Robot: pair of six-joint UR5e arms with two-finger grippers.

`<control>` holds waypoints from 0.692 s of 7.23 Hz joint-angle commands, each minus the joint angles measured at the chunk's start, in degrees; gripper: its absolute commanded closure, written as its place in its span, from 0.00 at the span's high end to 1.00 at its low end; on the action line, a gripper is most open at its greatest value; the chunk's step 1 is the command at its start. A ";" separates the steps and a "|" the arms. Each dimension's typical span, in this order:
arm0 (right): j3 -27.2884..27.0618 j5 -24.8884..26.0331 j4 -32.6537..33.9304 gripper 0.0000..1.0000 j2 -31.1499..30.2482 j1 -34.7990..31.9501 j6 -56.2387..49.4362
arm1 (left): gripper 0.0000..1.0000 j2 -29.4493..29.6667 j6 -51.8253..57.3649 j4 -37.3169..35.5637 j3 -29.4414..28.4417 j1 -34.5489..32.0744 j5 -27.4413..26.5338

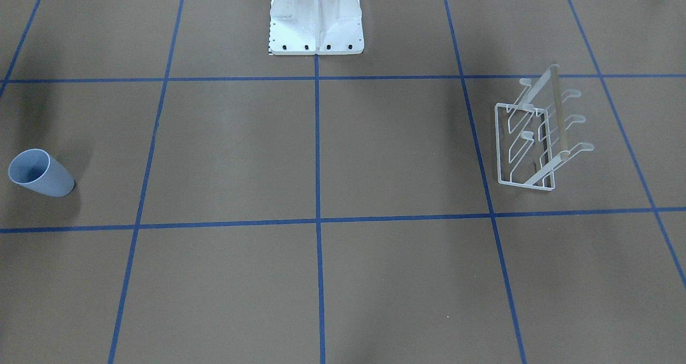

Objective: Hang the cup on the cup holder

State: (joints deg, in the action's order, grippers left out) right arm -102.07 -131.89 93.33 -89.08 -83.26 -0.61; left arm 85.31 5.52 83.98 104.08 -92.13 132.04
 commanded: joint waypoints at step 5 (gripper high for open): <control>5.82 -3.98 -9.93 1.00 1.88 8.46 2.08 | 0.98 1.79 0.10 2.25 -0.55 0.11 -0.21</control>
State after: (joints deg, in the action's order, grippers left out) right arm -97.41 -134.43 83.69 -88.21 -75.72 0.06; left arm 87.05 5.75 86.13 103.58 -92.04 131.85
